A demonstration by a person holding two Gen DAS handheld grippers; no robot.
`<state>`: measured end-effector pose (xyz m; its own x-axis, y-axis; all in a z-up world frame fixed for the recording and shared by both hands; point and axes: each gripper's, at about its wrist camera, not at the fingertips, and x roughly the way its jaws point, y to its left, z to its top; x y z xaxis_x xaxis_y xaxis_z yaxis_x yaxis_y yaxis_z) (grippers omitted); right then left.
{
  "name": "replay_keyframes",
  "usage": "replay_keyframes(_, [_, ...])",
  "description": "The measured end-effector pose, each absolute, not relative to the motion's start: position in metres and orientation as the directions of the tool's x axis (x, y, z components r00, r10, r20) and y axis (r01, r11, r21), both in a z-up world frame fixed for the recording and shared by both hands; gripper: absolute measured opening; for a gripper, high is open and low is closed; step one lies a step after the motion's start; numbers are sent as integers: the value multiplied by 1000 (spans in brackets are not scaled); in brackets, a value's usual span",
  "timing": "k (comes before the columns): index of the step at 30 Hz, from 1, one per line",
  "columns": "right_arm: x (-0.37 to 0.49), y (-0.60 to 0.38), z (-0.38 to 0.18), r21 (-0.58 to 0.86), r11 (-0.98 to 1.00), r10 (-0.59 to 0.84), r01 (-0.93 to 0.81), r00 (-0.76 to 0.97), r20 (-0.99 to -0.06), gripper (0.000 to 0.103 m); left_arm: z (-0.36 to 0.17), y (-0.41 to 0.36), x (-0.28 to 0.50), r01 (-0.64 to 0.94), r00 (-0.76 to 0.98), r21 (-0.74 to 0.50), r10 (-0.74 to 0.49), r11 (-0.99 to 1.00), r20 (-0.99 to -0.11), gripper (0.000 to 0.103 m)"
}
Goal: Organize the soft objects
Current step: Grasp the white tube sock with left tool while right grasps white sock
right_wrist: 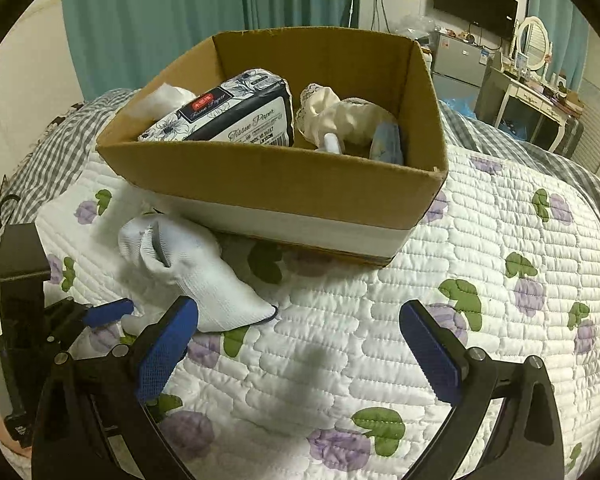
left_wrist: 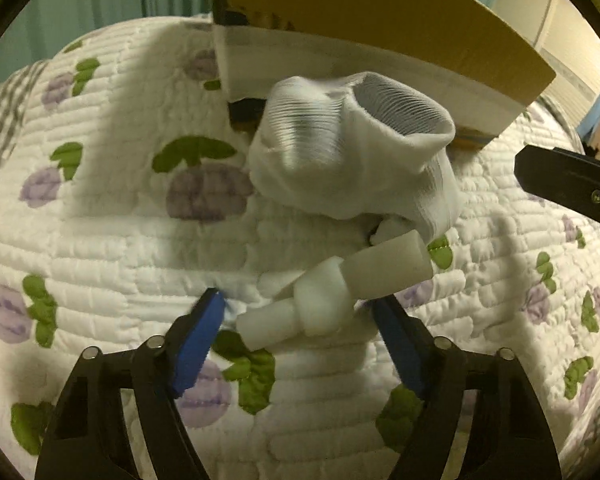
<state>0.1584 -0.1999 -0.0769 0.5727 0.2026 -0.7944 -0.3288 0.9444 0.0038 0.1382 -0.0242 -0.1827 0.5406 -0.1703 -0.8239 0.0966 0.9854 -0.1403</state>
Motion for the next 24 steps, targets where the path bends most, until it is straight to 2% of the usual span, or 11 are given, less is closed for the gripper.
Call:
replay_keyframes(2, [159, -201, -78, 18, 947, 207, -322, 565, -799, 101, -181, -26, 138, 114, 550, -149, -187, 982, -814, 59])
replay_keyframes(4, [159, -204, -79, 42, 950, 218, -311, 556, -802, 101, -180, -26, 137, 120, 553, -161, -201, 980, -809, 52])
replay_keyframes(7, [158, -206, -80, 52, 953, 216, -297, 552, -805, 101, -176, -19, 135, 133, 551, -218, -255, 967, -794, 30])
replay_keyframes(10, [154, -206, -78, 50, 955, 213, -293, 556, -803, 101, -170, -13, 128, 135, 556, -239, -273, 962, -785, 28])
replay_keyframes(15, [147, -197, -74, 24, 949, 207, -316, 560, -803, 101, -156, 4, 114, 106, 579, -177, -206, 978, -789, 28])
replay_keyframes(24, [149, -149, -76, -35, 904, 226, -427, 545, -808, 101, -123, 53, 115, 33, 626, -142, -131, 989, -769, 28])
